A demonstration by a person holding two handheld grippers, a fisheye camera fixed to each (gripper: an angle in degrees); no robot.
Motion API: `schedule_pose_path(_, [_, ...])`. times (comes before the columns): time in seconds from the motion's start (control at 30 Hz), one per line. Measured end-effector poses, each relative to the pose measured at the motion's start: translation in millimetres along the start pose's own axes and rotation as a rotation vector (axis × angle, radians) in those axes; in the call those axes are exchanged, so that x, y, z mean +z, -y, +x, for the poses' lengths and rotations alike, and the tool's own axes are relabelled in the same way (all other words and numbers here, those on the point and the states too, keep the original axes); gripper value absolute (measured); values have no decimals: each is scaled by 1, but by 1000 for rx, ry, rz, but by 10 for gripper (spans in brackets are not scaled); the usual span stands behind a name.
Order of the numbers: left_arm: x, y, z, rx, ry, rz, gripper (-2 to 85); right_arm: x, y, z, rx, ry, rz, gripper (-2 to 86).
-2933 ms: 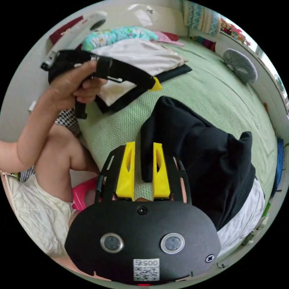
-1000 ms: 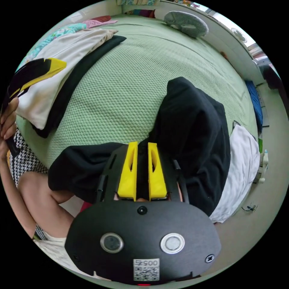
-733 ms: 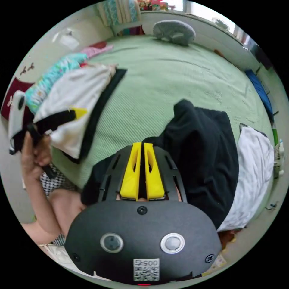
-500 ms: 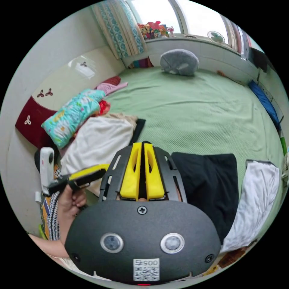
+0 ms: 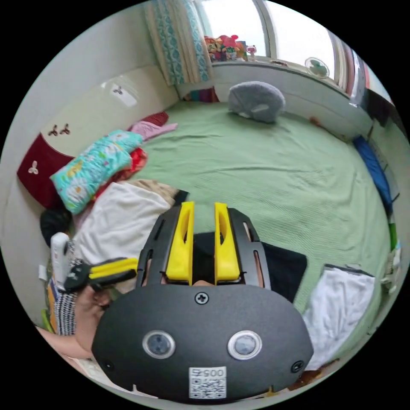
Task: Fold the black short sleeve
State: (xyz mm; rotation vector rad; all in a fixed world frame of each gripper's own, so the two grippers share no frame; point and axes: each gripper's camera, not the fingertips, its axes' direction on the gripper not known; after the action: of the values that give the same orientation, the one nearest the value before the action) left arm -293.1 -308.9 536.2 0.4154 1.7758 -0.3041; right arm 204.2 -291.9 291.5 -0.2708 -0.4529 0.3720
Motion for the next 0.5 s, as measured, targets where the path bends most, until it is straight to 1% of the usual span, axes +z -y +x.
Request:
schedule_pose_path(0.07, [7,-4,8,4,4,-14,54,10,-25,39,49,-96,-97,71])
schedule_pose_path(0.17, [15,-11,19,10,-13,-23,53,19,-61,86,161,-153,-163,63])
schedule_pose_path(0.23, [20,-15,26,18,-21,-30,53,20,-86,111,265,-127,-186,51])
schedule_pose_path(0.27, [24,-18,32,26,-12,-36,53,17,-105,121,314,-75,-182,46])
schedule_pose_path(0.33, [29,-22,41,38,8,-45,53,6,-135,122,295,-13,-145,47])
schedule_pose_path(0.37, [32,-25,47,44,14,-47,53,-2,-155,115,243,-3,-132,53])
schedule_pose_path(0.47, [42,-34,61,49,-7,-53,53,-20,-204,90,87,-27,-156,78])
schedule_pose_path(0.5, [45,-37,64,51,-14,-55,53,-23,-213,86,66,-37,-167,81])
